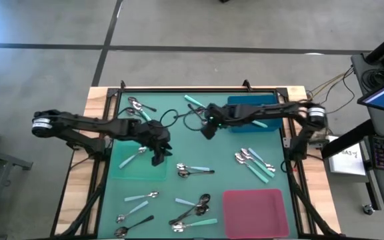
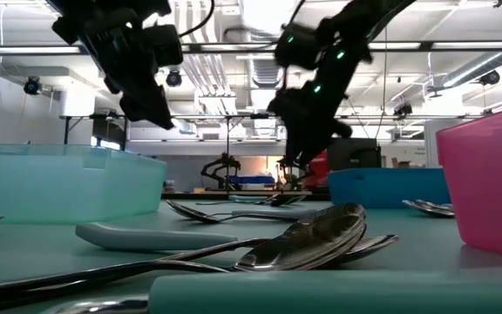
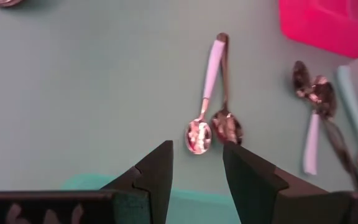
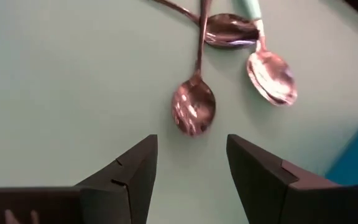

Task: Sort silverware by color (type)
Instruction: Put the black spoon into the red bin

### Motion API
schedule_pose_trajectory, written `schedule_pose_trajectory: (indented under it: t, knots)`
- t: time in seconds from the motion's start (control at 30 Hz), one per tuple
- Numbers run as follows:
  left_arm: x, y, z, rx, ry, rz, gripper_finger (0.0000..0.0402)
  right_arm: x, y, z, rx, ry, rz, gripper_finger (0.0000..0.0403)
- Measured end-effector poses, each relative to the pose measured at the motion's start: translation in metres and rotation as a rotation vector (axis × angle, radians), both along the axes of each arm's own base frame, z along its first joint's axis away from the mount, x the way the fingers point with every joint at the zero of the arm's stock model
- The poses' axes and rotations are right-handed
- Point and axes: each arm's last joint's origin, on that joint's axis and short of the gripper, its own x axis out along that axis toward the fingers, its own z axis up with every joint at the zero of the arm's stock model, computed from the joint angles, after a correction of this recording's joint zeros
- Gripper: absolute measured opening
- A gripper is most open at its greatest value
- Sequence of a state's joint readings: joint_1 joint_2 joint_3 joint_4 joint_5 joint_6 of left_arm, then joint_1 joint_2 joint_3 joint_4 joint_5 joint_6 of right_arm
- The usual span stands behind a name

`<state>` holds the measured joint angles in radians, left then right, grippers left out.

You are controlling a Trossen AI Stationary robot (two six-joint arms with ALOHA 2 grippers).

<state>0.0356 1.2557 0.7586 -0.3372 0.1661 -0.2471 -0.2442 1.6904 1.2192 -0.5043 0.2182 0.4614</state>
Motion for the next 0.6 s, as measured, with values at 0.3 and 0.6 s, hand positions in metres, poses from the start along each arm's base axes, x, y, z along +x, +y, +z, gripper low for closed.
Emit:
schedule_pose_trajectory:
  t: [0.3,0.6]
  knots:
    - [-0.018,-0.01,0.027,-0.032,-0.104,-0.01,0.0126,0.041,-0.017,-0.013,-0.041,0.036,0.034,0.0182]
    - [-0.041,-0.013,0.054,-0.066,-0.222,0.003,0.0126,0.05,-0.048,-0.041,0.011,0.072,-0.021,0.0182]
